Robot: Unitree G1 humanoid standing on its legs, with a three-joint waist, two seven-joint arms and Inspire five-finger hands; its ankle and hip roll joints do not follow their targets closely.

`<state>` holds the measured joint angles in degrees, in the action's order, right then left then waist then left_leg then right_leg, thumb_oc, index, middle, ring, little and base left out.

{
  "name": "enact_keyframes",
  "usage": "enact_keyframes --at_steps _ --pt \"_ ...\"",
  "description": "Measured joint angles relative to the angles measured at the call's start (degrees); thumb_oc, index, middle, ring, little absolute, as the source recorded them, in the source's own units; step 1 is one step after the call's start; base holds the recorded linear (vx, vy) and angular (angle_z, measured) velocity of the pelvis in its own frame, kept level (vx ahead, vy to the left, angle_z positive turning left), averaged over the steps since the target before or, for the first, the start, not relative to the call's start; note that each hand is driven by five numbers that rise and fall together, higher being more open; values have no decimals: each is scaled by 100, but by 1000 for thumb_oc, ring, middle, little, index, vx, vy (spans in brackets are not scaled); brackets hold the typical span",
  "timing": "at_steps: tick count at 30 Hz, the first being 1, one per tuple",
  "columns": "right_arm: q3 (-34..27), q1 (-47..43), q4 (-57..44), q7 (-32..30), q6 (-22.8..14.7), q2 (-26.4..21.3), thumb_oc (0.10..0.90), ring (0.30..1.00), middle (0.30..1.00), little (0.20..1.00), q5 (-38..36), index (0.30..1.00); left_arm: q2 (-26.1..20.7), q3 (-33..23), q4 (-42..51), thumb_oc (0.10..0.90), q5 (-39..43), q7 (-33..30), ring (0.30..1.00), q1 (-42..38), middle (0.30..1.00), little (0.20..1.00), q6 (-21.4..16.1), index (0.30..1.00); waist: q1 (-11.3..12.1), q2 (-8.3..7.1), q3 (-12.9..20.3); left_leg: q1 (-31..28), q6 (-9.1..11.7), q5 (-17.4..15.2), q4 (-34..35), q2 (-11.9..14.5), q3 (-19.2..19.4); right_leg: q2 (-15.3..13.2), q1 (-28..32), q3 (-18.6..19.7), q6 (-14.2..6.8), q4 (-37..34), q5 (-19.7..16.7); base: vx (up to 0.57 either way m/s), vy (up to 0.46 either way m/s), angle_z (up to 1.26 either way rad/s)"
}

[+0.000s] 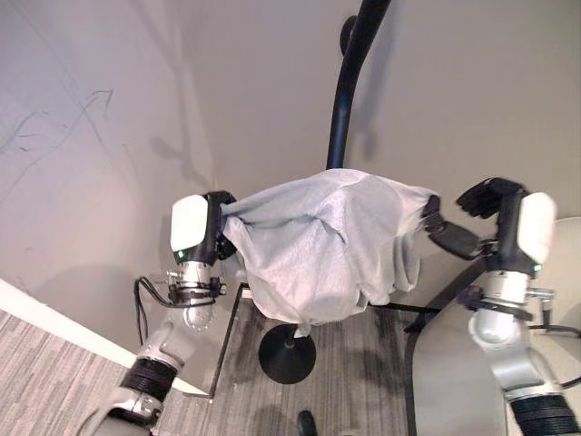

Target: Hang the clothes on the sofa on the clothes rack.

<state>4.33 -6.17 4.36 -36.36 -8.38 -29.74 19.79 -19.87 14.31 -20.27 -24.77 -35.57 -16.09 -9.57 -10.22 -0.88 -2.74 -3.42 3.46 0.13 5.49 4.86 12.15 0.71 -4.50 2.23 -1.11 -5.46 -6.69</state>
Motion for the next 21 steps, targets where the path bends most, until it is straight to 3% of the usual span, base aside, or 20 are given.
enact_keyframes --at_steps 2,6,8,9,10,12,13,21 --pt "729 -6 -3 151 -20 286 400 300 300 300 -113 300 596 35 -6 400 936 5 300 95 300 300 2 300 35 2 0 44 -74 11 -25 -84 -2 -89 -43 20 -48 -33 -50 -38 12 3" --pt "1666 -28 -33 579 -241 438 400 300 300 300 -626 300 972 231 26 400 2326 15 300 170 300 300 -180 300 82 2 1 39 -86 18 -28 -98 73 -93 -67 105 -64 -6 -72 -31 5 -7" --pt "1815 -28 -53 749 -293 438 400 300 300 300 -779 300 1057 256 40 651 2764 68 676 195 676 676 -214 676 132 3 1 20 -86 18 -28 -95 137 -87 -66 134 -65 6 -74 -21 5 -14" --pt "1838 -41 -85 835 -294 426 400 300 300 300 -906 300 1100 273 72 753 3098 163 829 227 829 829 -306 829 128 3 1 7 -86 18 -28 -92 157 -80 -61 143 -61 7 -78 -9 7 -9" --pt "1846 -49 -95 889 -302 402 455 382 382 382 -989 382 1078 252 97 800 3366 224 900 286 900 900 -393 900 133 3 1 -24 -86 18 -27 -90 166 -75 -41 169 -61 7 -78 -13 5 -7" --pt "1804 -54 -96 986 -305 323 720 780 780 780 -1019 780 1075 247 95 800 3677 278 900 299 900 900 -398 900 132 4 2 -40 -87 17 -27 -88 168 -69 -30 181 -63 6 -82 -16 7 -6" --pt "1796 -51 -113 1036 -305 279 800 900 900 900 -1051 900 1064 232 104 800 3747 325 900 354 900 900 -432 900 132 4 2 -54 -88 17 -26 -87 196 -60 -29 216 -71 6 -93 -9 5 -15" --pt "1300 139 -362 1352 -341 -59 800 900 900 900 -1273 900 1058 117 119 800 4578 786 900 897 900 900 -520 900 99 9 5 -129 -97 10 -5 -72 338 -18 -20 369 -96 4 -106 -15 -8 -9"
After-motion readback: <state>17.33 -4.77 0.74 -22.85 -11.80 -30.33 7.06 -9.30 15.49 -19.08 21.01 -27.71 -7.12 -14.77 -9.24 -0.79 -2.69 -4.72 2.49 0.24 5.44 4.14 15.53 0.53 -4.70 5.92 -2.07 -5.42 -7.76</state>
